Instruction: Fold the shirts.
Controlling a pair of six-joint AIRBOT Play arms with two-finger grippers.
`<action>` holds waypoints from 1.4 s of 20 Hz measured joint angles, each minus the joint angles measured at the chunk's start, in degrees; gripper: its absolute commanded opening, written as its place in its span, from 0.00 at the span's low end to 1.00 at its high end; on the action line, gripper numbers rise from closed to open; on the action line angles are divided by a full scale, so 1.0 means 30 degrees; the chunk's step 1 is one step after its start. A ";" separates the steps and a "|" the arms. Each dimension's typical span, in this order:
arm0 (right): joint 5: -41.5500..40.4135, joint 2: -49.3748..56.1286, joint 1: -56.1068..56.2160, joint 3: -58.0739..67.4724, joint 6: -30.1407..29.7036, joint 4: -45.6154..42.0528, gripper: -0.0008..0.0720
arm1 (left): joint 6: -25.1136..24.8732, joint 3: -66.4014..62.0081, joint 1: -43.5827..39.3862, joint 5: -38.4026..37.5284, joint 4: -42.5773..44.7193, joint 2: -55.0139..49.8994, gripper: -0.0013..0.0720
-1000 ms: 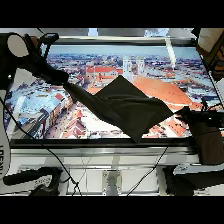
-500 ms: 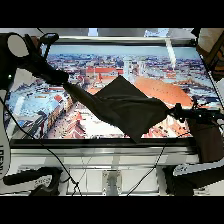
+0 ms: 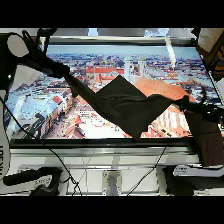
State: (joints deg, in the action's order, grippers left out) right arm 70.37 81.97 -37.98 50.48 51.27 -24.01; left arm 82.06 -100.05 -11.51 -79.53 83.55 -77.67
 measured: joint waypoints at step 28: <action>0.2193 -1.2626 0.3636 0.7184 0.3621 -0.5552 0.05 | 0.4109 -0.0022 0.0000 0.8750 0.6448 -0.3053 0.03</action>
State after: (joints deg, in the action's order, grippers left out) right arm 76.95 44.10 -27.07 72.03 62.13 -40.66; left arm 94.39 -100.12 -11.51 -53.28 102.89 -86.83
